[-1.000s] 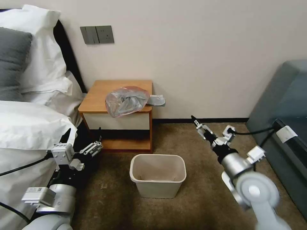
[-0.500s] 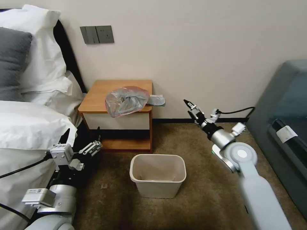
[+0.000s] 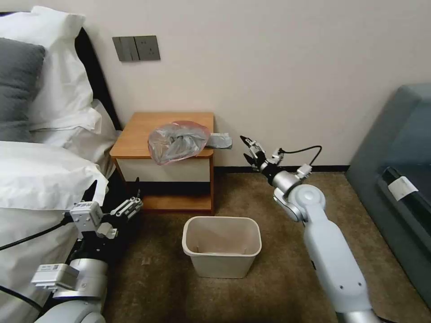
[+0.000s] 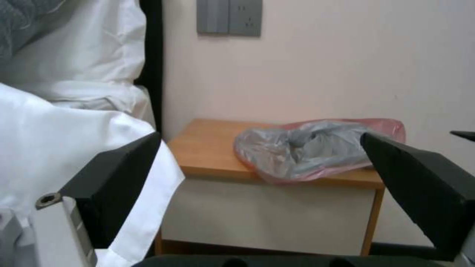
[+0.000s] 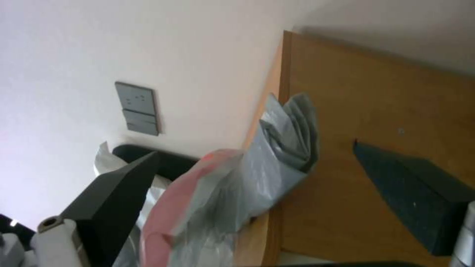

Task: Pick up the garbage bag from the table and place it over the trash can.

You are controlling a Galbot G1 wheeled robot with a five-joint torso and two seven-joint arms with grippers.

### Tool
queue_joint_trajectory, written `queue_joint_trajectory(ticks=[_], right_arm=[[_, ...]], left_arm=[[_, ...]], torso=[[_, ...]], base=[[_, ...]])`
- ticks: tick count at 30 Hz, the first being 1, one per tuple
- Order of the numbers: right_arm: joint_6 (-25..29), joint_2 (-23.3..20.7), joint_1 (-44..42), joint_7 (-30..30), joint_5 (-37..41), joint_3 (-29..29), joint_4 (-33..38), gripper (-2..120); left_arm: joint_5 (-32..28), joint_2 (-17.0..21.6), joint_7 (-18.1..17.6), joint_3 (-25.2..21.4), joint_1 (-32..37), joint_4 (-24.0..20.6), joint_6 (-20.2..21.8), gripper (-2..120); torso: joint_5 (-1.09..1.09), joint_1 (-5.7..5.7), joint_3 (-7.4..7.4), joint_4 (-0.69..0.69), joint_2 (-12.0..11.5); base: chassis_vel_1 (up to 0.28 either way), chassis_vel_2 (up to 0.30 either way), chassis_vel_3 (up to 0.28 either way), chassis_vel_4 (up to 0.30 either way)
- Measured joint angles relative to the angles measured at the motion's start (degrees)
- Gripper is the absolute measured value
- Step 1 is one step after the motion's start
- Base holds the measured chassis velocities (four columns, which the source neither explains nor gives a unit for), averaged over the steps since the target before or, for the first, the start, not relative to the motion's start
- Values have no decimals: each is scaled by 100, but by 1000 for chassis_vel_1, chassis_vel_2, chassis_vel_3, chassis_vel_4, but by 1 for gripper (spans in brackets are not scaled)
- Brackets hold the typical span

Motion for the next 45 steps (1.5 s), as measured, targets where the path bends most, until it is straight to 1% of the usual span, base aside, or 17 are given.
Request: queue_joint_trajectory(ticks=[7,9,10,12,14,16,19,20,23,25,28,30,33,34,37,40,45], right_arm=[[18,257,268,-44,-50,-132,-383,100],[30,335,319,-88,-109,-190,-464,96],[40,378,357,-109,-129,-220,-512,91],[42,399,376,-115,-132,-229,-537,88],[56,457,446,-129,-147,-238,-633,78],[60,472,467,-129,-152,-238,-658,75],[75,512,506,-126,-176,-239,-700,59],[75,512,506,-126,-176,-239,-700,59],[87,517,472,-114,-198,-268,-654,44],[91,520,455,-110,-204,-280,-641,41],[128,551,450,-85,-216,-291,-645,26],[141,563,455,-80,-216,-291,-654,23],[160,591,474,-46,-215,-284,-662,9],[160,591,474,-46,-215,-284,-662,9],[167,589,471,-28,-213,-287,-642,0],[174,569,407,77,-213,-296,-496,0],[216,245,-236,875,147,-396,870,0]], left_arm=[[69,-79,-1,2,53,-25,-49,100],[111,-89,-1,4,69,-25,-74,100],[121,-89,0,4,77,-25,-81,100],[123,-89,0,4,80,-25,-83,100],[126,-84,1,3,93,-34,-94,100],[130,-84,1,2,98,-43,-101,100],[142,-103,2,-3,110,-53,-119,100],[142,-103,2,-3,110,-53,-119,100],[147,-112,2,-5,111,-54,-133,100],[151,-114,2,-5,113,-54,-140,100],[164,-117,2,-5,133,-56,-163,100],[171,-117,3,-6,140,-59,-174,100],[182,-113,7,-12,162,-70,-199,100],[182,-113,7,-12,162,-70,-199,100],[190,-111,15,-13,166,-70,-205,100],[202,-111,22,-10,165,-70,-214,100],[218,-100,28,-8,162,-51,-223,100]], torso=[[0,0,0,0,0],[0,0,0,0,0],[0,0,0,0,0],[0,0,0,0,0],[0,0,0,0,0],[0,0,0,0,0],[0,0,0,0,0],[0,0,0,0,0],[0,0,0,0,0],[0,0,0,0,0],[0,0,0,0,0],[0,0,0,0,0],[0,0,0,0,0],[0,0,0,0,0],[1,0,0,0,0],[1,0,0,1,0],[1,0,-1,0,0]], base=[[0,0,0,0],[0,0,0,0],[0,0,0,0],[0,0,0,0],[0,0,0,0],[0,0,0,0],[0,0,0,0],[0,0,0,0],[0,0,0,0],[0,0,0,0],[0,0,0,0],[0,0,0,0],[0,0,0,0],[0,0,0,0],[0,0,0,0],[0,0,0,0],[0,0,0,0]])
